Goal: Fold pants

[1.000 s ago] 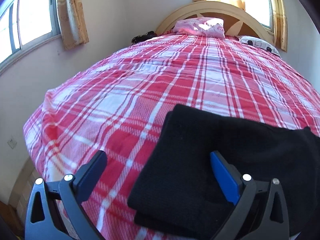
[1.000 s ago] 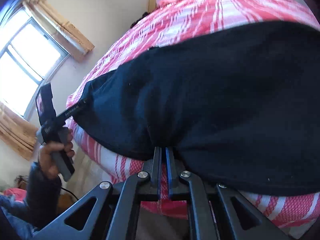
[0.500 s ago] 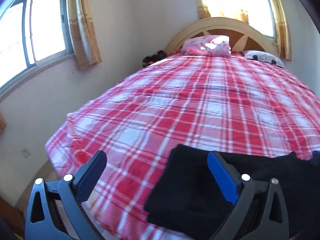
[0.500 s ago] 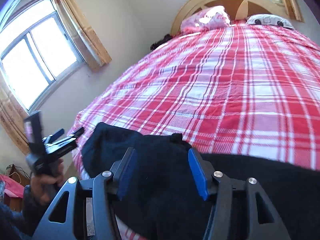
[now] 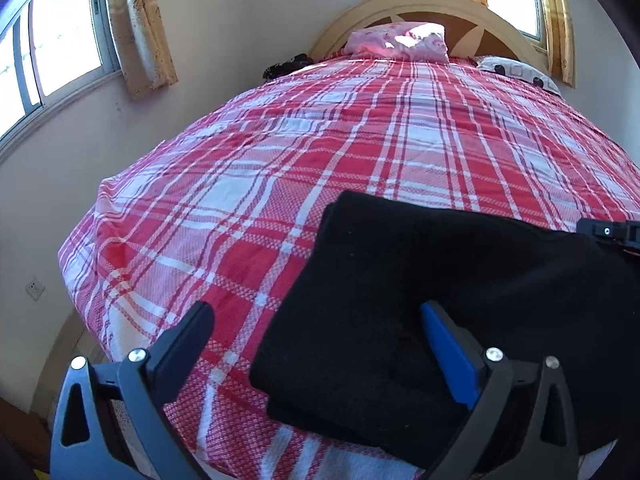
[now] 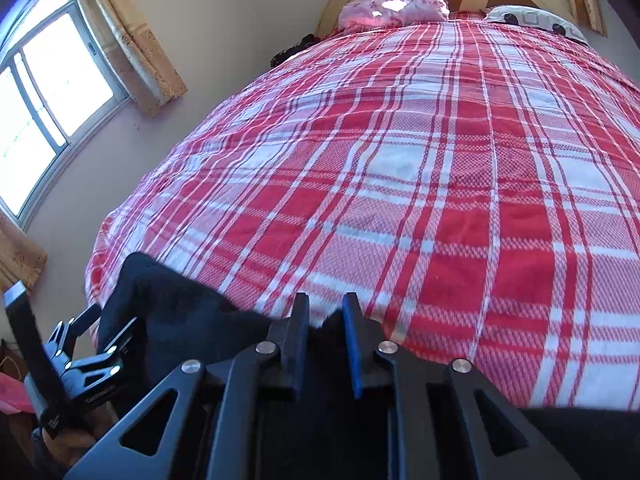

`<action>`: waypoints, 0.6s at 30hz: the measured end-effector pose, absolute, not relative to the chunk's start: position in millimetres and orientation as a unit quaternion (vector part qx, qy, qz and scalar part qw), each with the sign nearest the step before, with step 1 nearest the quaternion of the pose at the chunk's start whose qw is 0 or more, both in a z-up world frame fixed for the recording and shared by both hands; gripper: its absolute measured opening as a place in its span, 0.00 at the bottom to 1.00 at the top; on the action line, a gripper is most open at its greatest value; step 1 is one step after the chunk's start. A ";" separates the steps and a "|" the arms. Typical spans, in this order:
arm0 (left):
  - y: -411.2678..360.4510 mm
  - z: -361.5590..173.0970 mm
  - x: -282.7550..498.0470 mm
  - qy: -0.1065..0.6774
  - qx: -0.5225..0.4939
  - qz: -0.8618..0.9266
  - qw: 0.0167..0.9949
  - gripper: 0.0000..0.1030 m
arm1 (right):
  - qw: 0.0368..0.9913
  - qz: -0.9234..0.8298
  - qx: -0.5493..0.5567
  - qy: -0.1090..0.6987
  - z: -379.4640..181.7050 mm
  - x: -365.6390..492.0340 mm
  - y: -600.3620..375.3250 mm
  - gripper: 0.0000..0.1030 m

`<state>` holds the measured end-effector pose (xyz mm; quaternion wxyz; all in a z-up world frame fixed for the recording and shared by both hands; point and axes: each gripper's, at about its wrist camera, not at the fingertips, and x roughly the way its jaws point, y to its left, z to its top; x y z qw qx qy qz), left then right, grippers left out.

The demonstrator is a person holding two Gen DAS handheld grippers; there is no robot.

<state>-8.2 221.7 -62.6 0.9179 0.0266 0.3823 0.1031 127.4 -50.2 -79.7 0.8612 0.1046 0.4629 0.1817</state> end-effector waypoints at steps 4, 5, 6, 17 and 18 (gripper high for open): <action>215.2 -57.4 -15.2 0.371 0.055 0.106 0.921 1.00 | 0.869 0.186 0.133 0.438 -77.6 130.3 -58.6 0.13; 213.7 -55.1 -16.5 0.368 0.064 0.109 0.921 1.00 | 0.878 0.190 0.151 0.412 -67.6 124.2 -67.4 0.13; 213.6 -53.3 -16.1 0.366 0.069 0.113 0.921 1.00 | 0.885 0.193 0.158 0.393 -58.0 118.1 -73.9 0.13; 204.2 -62.4 -8.4 0.373 0.077 0.122 0.917 1.00 | 0.865 0.179 0.032 0.468 -75.9 110.2 -51.4 0.13; 207.6 -63.4 -11.1 0.367 0.066 0.119 0.920 1.00 | 0.868 0.177 0.025 0.463 -75.2 108.0 -49.8 0.13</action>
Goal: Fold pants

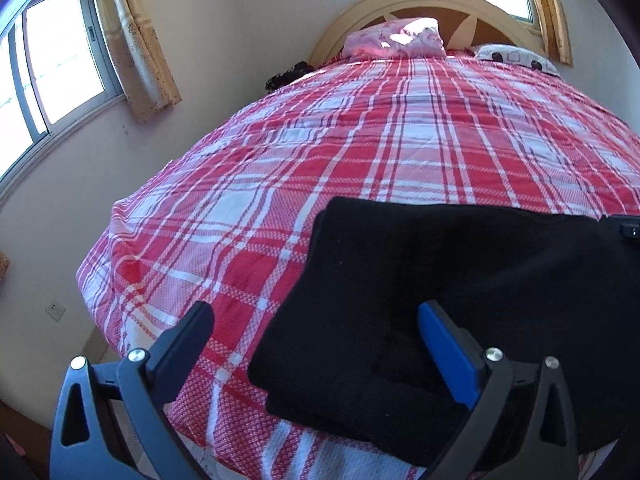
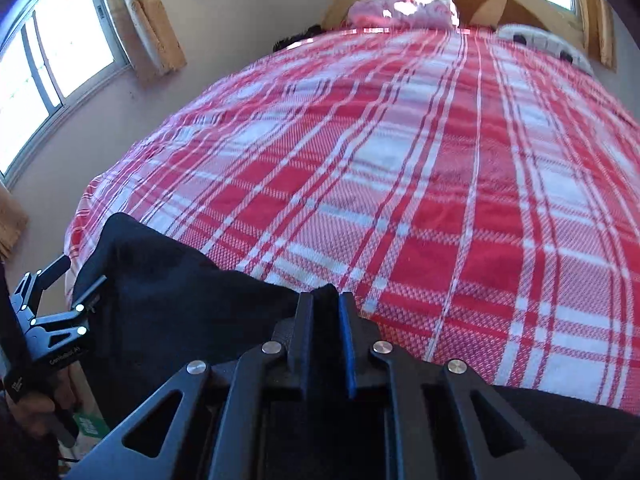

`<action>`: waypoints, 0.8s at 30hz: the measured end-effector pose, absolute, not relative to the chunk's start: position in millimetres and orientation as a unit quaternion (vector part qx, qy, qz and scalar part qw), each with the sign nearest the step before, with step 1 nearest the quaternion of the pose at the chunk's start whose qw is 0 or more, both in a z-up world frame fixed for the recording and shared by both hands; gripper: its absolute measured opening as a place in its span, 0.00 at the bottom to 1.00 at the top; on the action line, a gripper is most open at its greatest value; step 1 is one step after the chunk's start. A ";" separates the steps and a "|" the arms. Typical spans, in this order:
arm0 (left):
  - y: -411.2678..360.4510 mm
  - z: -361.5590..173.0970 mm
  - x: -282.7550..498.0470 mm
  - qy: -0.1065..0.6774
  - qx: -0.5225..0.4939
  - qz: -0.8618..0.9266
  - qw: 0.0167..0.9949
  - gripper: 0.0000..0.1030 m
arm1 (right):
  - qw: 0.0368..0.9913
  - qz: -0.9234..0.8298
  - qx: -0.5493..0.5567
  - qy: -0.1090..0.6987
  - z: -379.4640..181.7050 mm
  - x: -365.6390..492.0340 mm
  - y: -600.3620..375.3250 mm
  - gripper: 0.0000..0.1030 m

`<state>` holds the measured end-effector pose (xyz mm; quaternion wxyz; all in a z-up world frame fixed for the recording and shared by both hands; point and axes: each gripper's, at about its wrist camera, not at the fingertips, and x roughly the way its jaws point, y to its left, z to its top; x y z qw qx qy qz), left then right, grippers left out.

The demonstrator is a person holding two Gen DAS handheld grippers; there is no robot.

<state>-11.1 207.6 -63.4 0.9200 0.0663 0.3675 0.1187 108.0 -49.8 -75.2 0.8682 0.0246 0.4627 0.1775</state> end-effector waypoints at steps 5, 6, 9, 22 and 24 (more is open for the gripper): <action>211.4 -63.9 -10.9 0.374 0.042 0.118 0.919 1.00 | 0.875 0.153 0.021 0.459 -73.9 111.3 -51.1 0.07; 210.9 -64.3 -11.9 0.371 0.043 0.119 0.920 1.00 | 0.878 0.146 0.020 0.455 -74.5 114.1 -51.2 0.07; 208.7 -65.4 -13.8 0.363 0.054 0.119 0.923 1.00 | 0.885 0.119 0.009 0.451 -77.1 123.0 -51.3 0.05; 158.7 -12.2 -20.4 0.304 0.059 0.036 0.950 1.00 | 0.929 0.093 0.224 0.279 -4.8 15.1 -186.7 0.66; 144.5 -16.4 -18.3 0.311 0.074 0.029 0.947 1.00 | 0.934 0.061 0.248 0.251 -1.8 -15.7 -224.6 0.66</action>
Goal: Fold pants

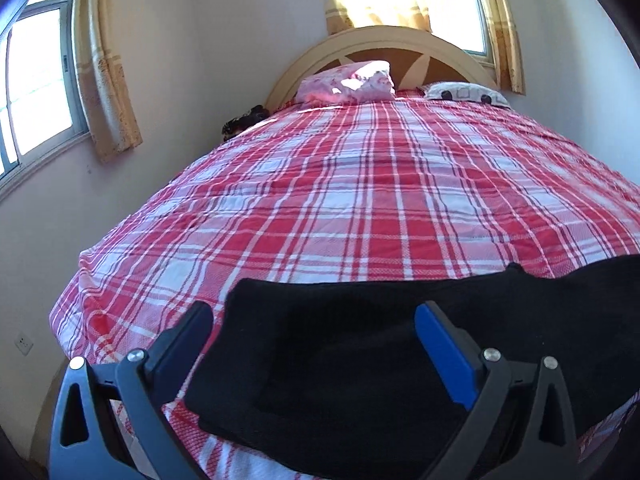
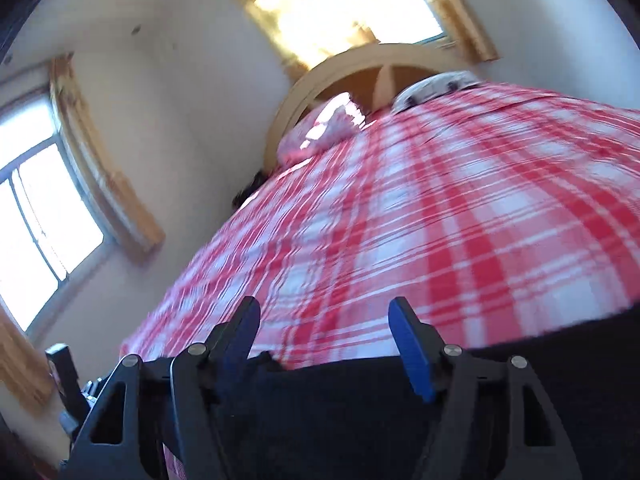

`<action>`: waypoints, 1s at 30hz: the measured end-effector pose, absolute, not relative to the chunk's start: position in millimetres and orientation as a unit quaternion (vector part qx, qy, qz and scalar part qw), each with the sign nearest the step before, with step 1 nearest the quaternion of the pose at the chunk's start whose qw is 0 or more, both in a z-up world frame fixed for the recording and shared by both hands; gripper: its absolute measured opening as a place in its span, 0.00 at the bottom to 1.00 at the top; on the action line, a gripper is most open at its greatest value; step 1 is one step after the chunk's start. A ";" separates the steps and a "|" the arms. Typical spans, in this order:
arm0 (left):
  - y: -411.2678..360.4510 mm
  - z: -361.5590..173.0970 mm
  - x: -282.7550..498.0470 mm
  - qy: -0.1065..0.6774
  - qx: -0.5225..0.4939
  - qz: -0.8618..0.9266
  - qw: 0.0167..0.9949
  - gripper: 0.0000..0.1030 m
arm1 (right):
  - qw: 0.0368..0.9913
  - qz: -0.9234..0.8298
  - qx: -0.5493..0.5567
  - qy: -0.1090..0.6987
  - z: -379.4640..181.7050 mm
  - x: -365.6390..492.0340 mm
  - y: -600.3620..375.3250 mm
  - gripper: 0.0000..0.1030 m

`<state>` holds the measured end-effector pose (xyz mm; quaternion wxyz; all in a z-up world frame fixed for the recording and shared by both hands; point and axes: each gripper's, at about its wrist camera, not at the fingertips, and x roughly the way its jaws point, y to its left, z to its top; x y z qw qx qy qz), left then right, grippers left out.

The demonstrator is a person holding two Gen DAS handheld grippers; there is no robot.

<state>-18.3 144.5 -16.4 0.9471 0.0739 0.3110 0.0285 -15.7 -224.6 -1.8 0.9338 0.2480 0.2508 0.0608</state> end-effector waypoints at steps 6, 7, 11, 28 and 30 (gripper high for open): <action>119.0 -47.0 -16.8 0.352 0.105 0.035 0.929 1.00 | 0.933 -0.095 0.244 0.246 0.0 -95.1 -329.0 0.66; 119.5 -55.8 -15.8 0.366 0.111 0.044 0.923 1.00 | 0.928 -0.130 0.246 0.247 0.7 -110.4 -348.4 0.66; 130.6 -59.5 -19.7 0.374 0.084 0.046 0.922 1.00 | 0.905 -0.245 0.254 0.240 7.2 -170.2 -420.2 0.66; 79.0 -27.8 -31.7 0.360 0.093 -0.002 0.928 1.00 | 0.840 -0.292 0.328 0.318 -38.5 -214.7 -546.3 0.66; 73.1 -28.8 -31.7 0.364 0.093 -0.009 0.927 1.00 | 0.843 -0.268 0.333 0.326 -41.1 -211.4 -546.7 0.66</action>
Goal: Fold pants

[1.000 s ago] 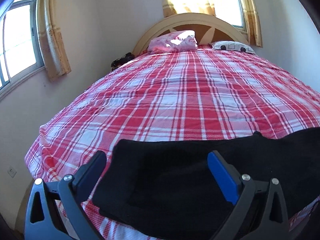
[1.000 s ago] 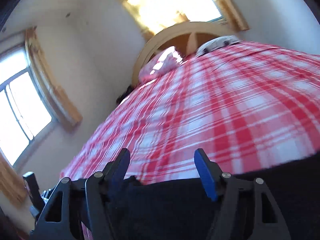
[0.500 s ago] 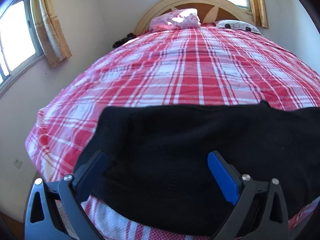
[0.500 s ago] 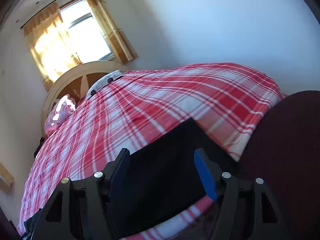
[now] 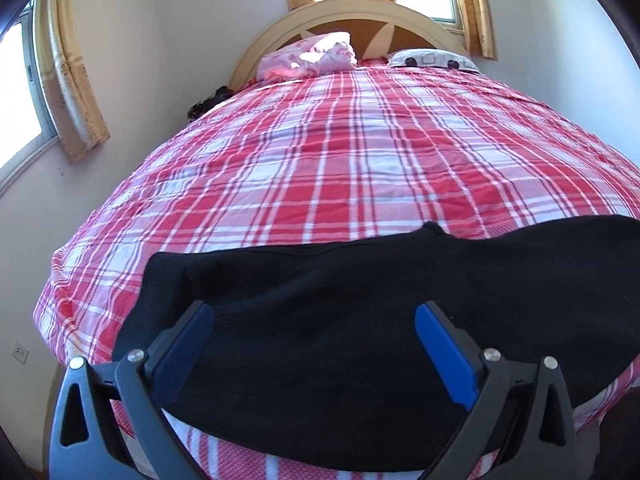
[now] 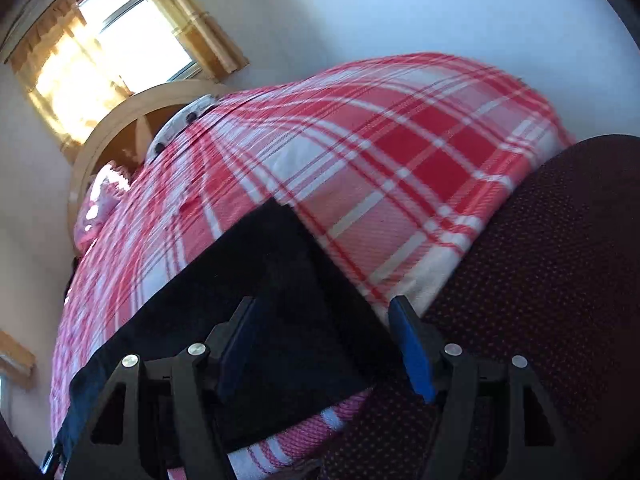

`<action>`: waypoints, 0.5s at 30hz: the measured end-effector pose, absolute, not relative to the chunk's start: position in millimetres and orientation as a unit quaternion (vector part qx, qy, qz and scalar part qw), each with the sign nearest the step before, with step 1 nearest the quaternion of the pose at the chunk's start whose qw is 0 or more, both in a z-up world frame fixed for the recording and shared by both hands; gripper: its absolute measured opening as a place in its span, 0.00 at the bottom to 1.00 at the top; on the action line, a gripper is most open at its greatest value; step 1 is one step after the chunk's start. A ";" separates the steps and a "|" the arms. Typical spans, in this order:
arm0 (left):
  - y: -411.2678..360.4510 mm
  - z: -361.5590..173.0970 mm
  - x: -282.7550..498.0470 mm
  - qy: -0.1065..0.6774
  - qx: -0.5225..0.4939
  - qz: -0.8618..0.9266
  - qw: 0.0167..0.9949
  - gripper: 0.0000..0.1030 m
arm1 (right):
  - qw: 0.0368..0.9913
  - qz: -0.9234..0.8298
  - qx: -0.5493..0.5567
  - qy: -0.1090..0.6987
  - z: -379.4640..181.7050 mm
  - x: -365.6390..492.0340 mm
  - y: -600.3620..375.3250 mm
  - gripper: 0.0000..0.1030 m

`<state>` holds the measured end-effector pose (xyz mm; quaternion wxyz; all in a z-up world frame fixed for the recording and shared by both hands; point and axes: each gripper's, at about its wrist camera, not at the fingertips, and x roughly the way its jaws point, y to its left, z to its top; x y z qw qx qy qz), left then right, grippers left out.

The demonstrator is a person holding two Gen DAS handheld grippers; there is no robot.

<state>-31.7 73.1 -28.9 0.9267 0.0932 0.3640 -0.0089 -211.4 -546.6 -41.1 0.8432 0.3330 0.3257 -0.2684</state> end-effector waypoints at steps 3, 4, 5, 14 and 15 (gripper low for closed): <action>63.1 -31.9 -31.0 0.376 0.089 -0.026 0.922 1.00 | 0.845 -0.267 0.284 0.366 -40.1 -201.7 -534.6 0.66; 57.7 -33.5 -29.8 0.380 0.092 -0.030 0.920 1.00 | 0.845 -0.268 0.268 0.378 -39.8 -198.9 -529.3 0.66; 53.9 -34.5 -29.5 0.381 0.096 -0.030 0.919 1.00 | 0.845 -0.261 0.263 0.386 -41.1 -196.5 -524.7 0.61; 38.9 -42.8 -22.7 0.401 0.108 -0.034 0.909 1.00 | 0.846 -0.262 0.284 0.367 -40.1 -203.9 -519.0 0.15; 38.7 -42.9 -22.7 0.401 0.109 -0.034 0.909 1.00 | 0.848 -0.266 0.273 0.368 -37.1 -201.7 -512.9 0.15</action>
